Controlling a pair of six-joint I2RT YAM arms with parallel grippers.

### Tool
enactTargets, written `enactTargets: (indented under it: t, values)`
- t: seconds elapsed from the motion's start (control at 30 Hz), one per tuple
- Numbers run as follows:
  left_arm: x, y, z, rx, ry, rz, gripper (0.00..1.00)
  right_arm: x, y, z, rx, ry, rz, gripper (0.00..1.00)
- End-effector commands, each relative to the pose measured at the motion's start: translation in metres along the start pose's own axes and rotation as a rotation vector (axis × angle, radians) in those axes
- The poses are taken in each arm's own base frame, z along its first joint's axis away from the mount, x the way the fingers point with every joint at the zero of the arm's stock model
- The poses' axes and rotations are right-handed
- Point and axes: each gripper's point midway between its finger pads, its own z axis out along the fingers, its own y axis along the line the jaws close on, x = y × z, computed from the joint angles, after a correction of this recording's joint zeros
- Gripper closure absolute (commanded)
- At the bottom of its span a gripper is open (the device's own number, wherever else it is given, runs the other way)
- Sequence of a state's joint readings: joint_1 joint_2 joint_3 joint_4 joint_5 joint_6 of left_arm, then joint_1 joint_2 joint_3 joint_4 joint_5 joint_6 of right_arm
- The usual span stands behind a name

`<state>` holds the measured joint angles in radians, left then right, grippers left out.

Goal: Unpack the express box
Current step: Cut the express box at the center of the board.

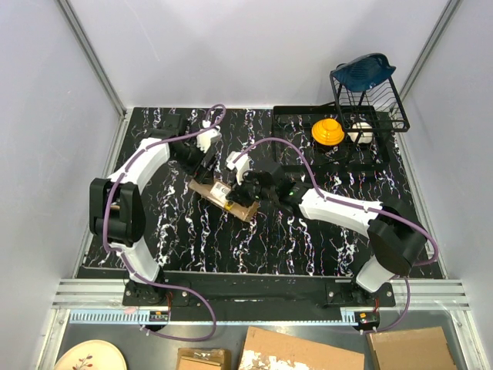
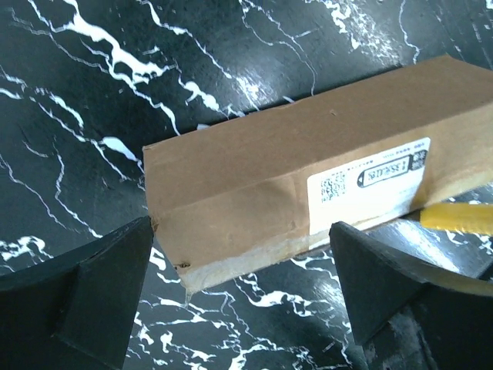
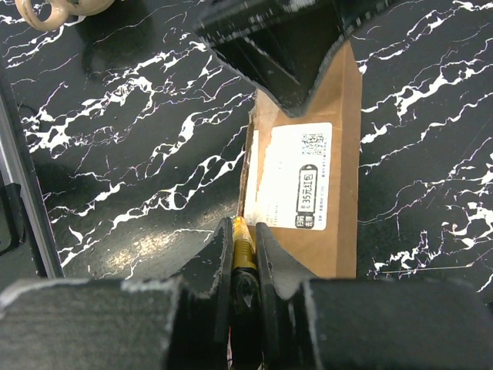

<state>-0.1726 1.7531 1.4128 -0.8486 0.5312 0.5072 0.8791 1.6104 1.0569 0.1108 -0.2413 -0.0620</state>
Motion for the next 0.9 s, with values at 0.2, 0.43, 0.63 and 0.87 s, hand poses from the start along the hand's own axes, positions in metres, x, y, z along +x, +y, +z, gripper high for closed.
enactTargets:
  t: [0.2, 0.43, 0.63, 0.87]
  values:
    - [-0.011, -0.011, 0.062, 0.048, 0.101, 0.047, 0.01, -0.02, -0.017, 0.005, 0.065, -0.046, -0.035, 1.0]
    - [0.001, -0.005, 0.081, 0.012, 0.169, 0.08, 0.01, -0.013, -0.024, 0.007, 0.09, -0.023, -0.037, 1.0]
    - [0.017, -0.003, 0.092, -0.025, 0.219, 0.097, 0.01, -0.014, -0.035, -0.004, 0.18, 0.012, -0.008, 1.0]
    - [0.029, 0.005, 0.102, -0.063, 0.257, 0.102, 0.01, -0.004, -0.03, -0.021, 0.187, 0.108, 0.019, 1.0]
